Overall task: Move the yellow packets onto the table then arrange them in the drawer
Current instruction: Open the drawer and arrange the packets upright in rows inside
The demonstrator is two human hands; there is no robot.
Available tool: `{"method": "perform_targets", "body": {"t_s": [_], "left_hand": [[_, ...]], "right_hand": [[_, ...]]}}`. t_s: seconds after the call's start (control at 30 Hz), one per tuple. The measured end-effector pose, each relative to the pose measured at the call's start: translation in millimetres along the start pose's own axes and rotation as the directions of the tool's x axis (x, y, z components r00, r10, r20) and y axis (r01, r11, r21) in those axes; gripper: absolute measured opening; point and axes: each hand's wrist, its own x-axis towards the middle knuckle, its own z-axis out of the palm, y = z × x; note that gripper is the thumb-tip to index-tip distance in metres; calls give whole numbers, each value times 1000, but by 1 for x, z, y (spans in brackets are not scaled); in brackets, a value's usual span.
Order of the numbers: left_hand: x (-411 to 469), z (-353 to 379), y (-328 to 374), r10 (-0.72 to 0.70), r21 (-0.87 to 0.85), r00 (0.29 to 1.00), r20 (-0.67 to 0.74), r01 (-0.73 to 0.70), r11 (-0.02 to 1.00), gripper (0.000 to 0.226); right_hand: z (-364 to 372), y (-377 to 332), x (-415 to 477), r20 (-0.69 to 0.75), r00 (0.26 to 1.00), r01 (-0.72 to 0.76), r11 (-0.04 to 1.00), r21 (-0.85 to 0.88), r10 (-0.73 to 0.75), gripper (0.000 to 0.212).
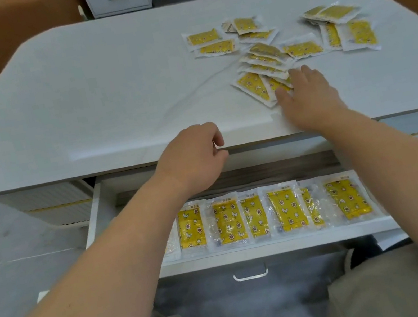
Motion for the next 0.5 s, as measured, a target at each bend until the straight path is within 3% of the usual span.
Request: {"method": "perform_targets", "body": {"t_s": [0.1,0.17,0.4,0.5], "left_hand": [[3,5,3,27,-15,998,-61,-28,999,18],[6,8,6,39,-12,995,-92,-41,999,23],[17,16,12,24,48,990,-136,-18,999,43],[24,19,13,39,99,988,-150,-24,995,45]], "right_hand": [[8,7,-1,81,997,7,998,-55,-3,77],[10,6,-5,53,997,58,992,-113,-52,77],[4,-17,-34,-11,957,283,942,-180,-289,49],[3,-25,-49,17,922,387,916,-104,-387,43]]}}
